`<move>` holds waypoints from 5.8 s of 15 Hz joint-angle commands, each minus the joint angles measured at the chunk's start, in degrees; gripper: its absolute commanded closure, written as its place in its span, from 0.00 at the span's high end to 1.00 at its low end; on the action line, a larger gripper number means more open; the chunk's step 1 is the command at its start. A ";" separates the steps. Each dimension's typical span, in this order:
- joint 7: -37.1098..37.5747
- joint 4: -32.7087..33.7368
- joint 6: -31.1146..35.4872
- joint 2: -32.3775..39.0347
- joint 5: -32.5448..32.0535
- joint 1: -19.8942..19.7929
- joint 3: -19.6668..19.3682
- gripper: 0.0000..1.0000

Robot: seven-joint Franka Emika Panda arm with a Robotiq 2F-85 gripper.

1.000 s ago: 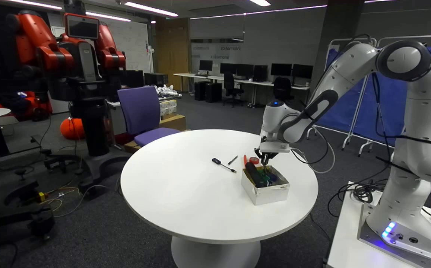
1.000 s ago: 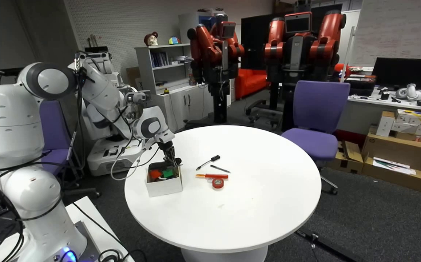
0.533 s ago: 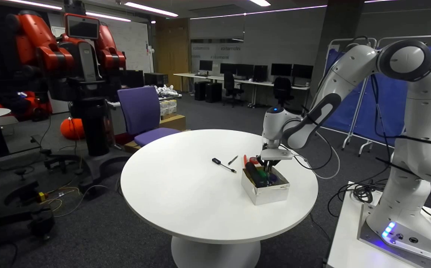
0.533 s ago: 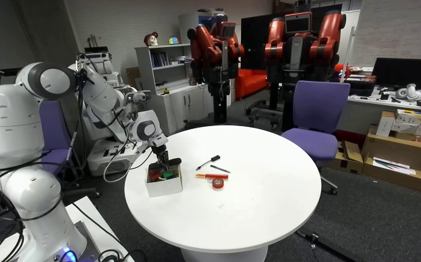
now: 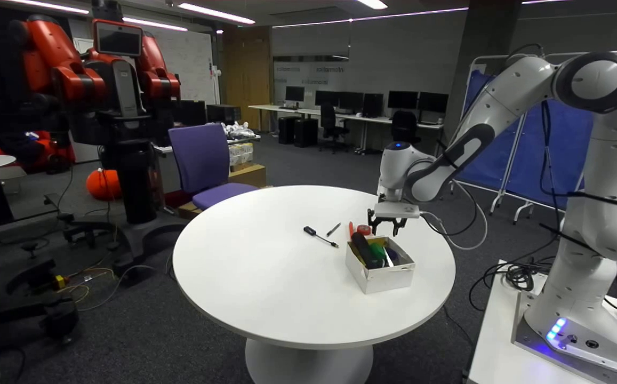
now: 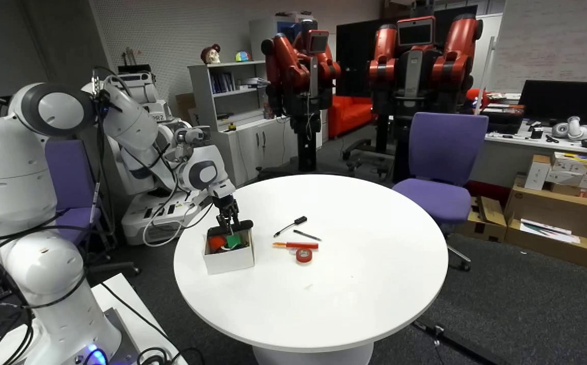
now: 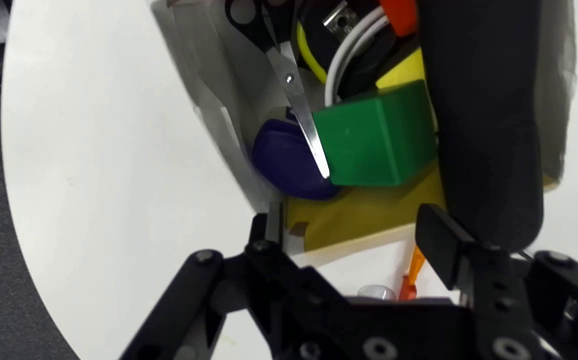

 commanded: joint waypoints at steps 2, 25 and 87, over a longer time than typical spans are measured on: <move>-9.97 0.36 -0.64 -5.74 8.91 -6.48 0.64 1.00; -23.71 35.10 -1.11 32.51 27.27 -10.08 -5.94 1.00; 6.08 8.67 -24.28 1.65 7.72 2.48 3.21 0.05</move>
